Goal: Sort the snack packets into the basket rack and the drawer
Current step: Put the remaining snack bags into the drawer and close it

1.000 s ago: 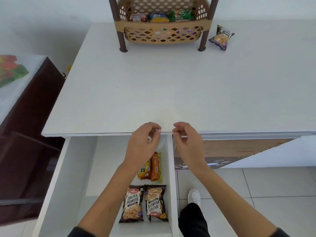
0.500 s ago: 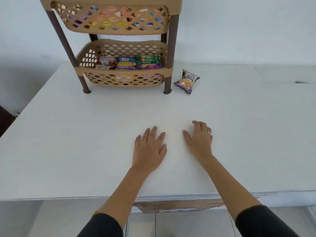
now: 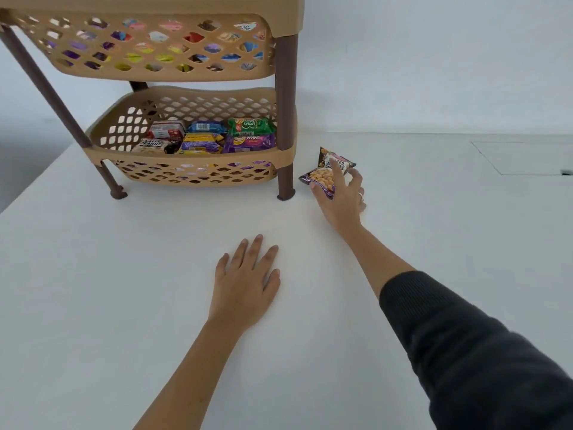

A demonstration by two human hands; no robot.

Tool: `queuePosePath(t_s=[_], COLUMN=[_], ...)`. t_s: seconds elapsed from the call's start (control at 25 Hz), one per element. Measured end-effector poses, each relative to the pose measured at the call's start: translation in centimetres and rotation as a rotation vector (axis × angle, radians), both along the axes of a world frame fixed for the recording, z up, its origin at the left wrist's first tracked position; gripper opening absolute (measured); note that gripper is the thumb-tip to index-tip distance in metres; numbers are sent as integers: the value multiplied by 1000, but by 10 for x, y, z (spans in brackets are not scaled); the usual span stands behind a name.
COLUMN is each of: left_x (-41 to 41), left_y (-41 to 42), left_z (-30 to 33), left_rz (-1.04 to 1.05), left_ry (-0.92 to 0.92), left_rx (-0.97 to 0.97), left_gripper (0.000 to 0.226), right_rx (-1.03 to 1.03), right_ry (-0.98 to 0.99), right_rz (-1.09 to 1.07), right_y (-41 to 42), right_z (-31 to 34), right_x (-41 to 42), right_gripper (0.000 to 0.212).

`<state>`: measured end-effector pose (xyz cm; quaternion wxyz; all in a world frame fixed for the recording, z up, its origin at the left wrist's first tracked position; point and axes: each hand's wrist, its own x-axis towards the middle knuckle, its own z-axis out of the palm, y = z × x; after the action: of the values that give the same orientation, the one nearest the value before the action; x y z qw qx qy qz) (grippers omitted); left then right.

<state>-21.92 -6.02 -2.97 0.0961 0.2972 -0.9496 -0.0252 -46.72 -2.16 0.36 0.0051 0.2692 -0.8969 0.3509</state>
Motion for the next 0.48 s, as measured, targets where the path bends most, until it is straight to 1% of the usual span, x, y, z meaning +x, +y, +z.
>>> queuePosePath(t_s=[0.08, 0.2, 0.36, 0.48], left_x=[-3, -5, -4, 0], left_y=[-5, -6, -6, -5], left_z=[-1, -2, -1, 1], left_rz=[7, 12, 16, 12], left_ry=[10, 4, 36, 83], left_rx=[10, 42, 57, 107], left_gripper=[52, 53, 54, 57], right_rx=[99, 145, 33, -101], right_ry=[-35, -57, -8, 8], right_rz=[-6, -88, -162, -124], right_y=[-17, -29, -17, 10], right_z=[0, -1, -9, -19], right_x=[-12, -18, -3, 20], right_gripper=[58, 50, 26, 16])
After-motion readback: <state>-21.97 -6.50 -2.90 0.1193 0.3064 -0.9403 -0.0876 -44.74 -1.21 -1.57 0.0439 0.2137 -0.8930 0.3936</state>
